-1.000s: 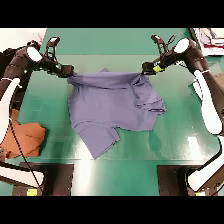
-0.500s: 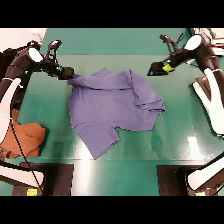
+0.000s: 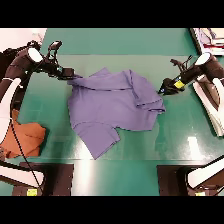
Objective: Fold the shirts.
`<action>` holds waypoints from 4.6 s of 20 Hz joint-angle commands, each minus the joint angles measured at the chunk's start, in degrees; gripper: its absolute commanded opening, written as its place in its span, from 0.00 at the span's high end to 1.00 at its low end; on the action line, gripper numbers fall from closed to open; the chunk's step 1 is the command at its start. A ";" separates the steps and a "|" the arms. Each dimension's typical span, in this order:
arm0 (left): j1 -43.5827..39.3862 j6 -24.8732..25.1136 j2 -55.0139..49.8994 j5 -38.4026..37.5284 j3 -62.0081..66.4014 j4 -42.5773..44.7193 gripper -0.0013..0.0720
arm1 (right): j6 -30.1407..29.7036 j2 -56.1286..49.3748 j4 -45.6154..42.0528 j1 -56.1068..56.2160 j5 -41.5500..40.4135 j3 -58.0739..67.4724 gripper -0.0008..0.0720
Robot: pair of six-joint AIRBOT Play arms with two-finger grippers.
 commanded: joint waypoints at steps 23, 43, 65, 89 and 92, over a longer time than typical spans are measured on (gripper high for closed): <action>0.46 -0.63 44.00 2.78 22.45 4.11 0.95 | -2.86 38.80 0.72 -2.12 -4.68 24.68 0.97; 0.46 -1.53 8.37 -10.05 17.88 3.91 0.95 | 5.38 28.96 1.44 -2.03 -10.43 -22.56 0.97; 5.86 -6.05 4.81 -23.89 5.11 8.00 0.14 | -2.34 19.21 0.94 -6.54 -4.24 -7.54 0.43; -0.79 -3.82 15.93 6.91 -32.50 -11.15 0.95 | 1.01 37.31 0.63 -13.77 -6.62 -36.09 0.43; -0.81 -2.97 15.96 5.14 -29.09 -11.21 0.95 | 1.40 37.29 0.72 -19.34 -8.46 -43.15 0.42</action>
